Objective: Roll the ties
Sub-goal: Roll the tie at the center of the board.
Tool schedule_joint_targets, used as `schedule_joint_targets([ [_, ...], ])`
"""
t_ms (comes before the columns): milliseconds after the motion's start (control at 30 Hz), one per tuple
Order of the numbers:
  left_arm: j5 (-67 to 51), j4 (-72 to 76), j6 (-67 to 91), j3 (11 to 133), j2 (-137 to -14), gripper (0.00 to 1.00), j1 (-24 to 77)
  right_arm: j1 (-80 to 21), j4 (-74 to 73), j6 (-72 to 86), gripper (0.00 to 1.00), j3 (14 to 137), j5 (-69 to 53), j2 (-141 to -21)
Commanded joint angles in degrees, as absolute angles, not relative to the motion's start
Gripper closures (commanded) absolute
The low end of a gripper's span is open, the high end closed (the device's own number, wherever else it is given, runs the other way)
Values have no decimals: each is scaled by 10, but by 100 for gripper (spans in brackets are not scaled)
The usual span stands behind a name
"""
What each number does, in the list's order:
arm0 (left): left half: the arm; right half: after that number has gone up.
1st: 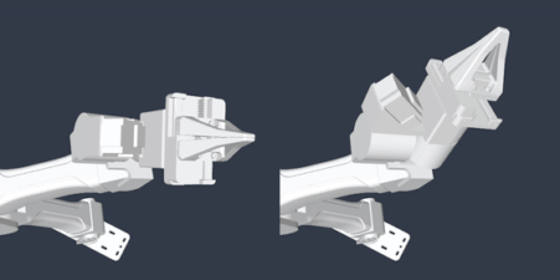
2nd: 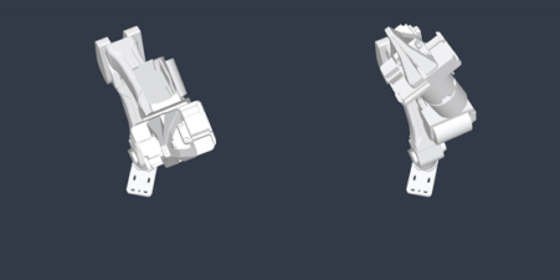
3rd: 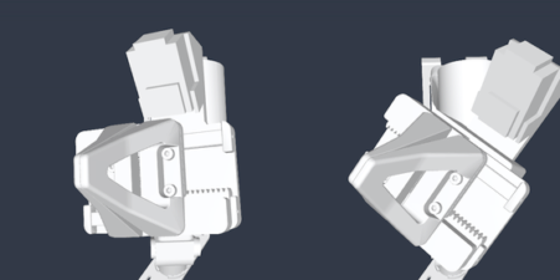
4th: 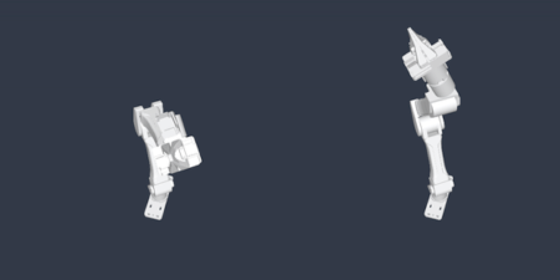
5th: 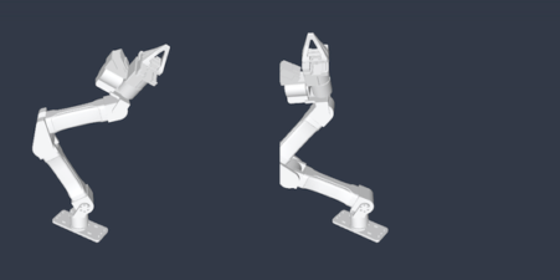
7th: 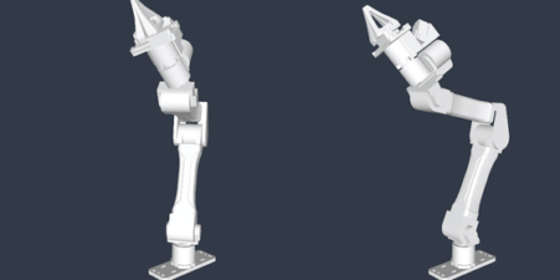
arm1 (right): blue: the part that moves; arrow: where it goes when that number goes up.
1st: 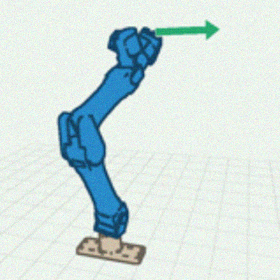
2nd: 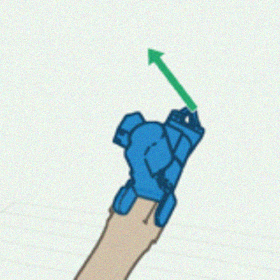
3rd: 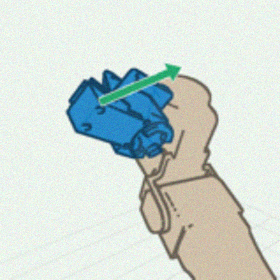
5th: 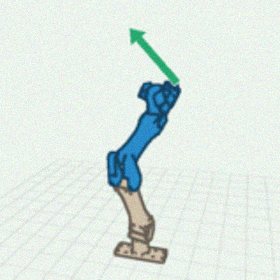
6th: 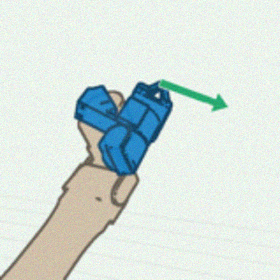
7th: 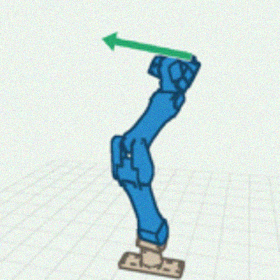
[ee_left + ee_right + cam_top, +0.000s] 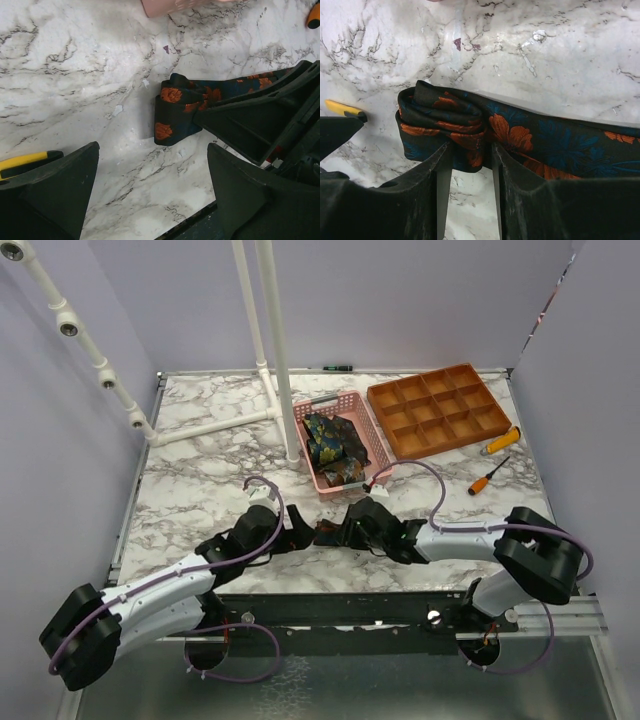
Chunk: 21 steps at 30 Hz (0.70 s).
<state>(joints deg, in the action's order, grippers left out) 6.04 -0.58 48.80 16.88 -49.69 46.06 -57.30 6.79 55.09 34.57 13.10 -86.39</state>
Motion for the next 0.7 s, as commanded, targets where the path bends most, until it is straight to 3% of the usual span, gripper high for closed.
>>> schedule_joint_targets([
  [0,20,65,477,173,-542,12,457,-569,60,558,62,307,127,-849],
  [133,16,74,468,191,-581,12,456,-568,68,553,61,304,120,-839],
  [233,19,77,472,198,-592,12,457,-568,57,541,55,310,122,-818],
  [467,48,55,490,185,-556,12,457,-568,-30,473,50,343,139,-724],
  [667,123,-33,547,165,-458,14,456,-601,-23,410,66,342,76,-702],
])
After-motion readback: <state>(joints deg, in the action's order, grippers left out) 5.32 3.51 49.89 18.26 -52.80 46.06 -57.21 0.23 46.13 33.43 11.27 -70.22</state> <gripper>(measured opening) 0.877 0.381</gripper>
